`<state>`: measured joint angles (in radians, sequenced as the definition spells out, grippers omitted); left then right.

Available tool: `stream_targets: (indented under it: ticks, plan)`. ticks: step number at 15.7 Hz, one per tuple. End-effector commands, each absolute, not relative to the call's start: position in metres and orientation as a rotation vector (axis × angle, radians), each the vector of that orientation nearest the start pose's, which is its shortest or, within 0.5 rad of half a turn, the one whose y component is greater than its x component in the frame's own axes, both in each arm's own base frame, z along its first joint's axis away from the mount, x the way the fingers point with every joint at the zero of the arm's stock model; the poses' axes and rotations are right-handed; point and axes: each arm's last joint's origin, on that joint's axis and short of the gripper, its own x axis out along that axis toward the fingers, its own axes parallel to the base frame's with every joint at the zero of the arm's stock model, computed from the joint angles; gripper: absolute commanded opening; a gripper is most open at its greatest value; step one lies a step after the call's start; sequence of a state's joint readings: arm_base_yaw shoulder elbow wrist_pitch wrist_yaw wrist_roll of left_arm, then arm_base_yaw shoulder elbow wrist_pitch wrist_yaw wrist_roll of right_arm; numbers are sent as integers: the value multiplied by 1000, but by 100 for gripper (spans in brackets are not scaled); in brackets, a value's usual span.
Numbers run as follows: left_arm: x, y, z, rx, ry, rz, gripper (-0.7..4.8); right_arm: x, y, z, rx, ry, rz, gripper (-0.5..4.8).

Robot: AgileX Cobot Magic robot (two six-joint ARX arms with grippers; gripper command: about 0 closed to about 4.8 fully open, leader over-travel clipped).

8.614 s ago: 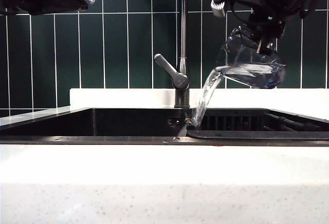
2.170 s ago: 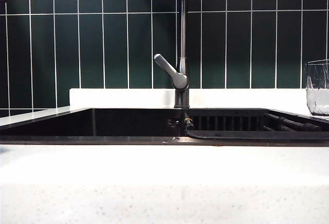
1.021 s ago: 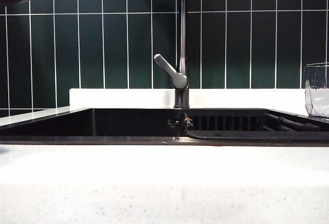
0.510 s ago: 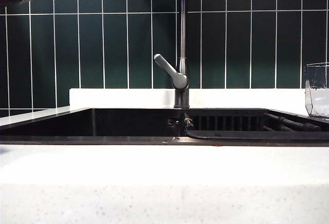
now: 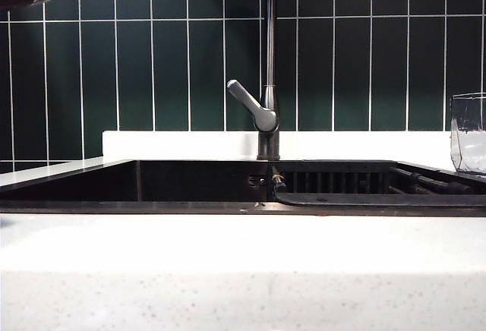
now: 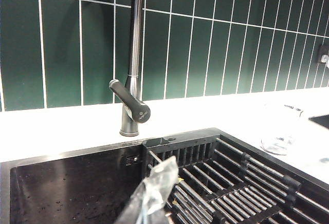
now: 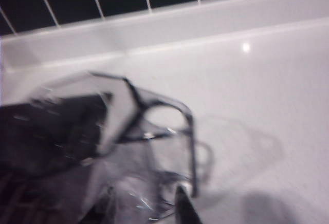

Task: Pick up the mug next to the sink, go to the faucet to get some water, pour the water into the sink, and finally put the mug back to its place.

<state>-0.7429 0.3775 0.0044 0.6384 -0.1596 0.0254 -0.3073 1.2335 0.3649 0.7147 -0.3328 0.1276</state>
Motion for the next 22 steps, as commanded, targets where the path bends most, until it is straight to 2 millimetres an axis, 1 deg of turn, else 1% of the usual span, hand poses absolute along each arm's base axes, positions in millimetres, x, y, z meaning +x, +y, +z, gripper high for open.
stream_targets:
  ticks: [1,2,4,6,7,9,10,11,12,15,18,21,22]
  plan:
    - [90,-76,194,-100,-258,-574,-6,202,-43,201,152,60,76,26]
    - [90,-76,194,-100,-257,-571,-6,194,-32,204,143,37,120,-6]
    - [90,-76,194,-100,-257,-571,-6,182,-19,210,103,-25,169,-6]
    - [90,-76,194,-96,-258,-570,-6,172,-10,216,62,-87,205,-6]
    - [90,-76,194,-96,-258,-570,-6,163,-6,219,35,-133,226,-6]
    - [90,-76,194,-96,-258,-570,-6,149,-3,218,20,-187,241,-6]
    - [90,-76,194,-96,-258,-570,-6,137,-2,214,17,-216,240,-6]
    - [90,-76,194,-96,-258,-570,-6,130,-1,212,25,-227,234,-6]
    - [90,-76,194,-97,-258,-570,-6,121,-1,210,27,-231,209,-6]
    - [90,-76,194,-98,-257,-571,-6,103,-2,208,-2,-225,123,-6]
    - [90,-76,194,-98,-258,-574,-6,91,-2,202,3,-247,96,-6]
    - [89,-76,195,-105,-259,-580,-6,92,-2,195,9,-198,94,-6]
    - [90,-76,193,-99,-247,-578,-6,94,-2,188,2,-179,89,-6]
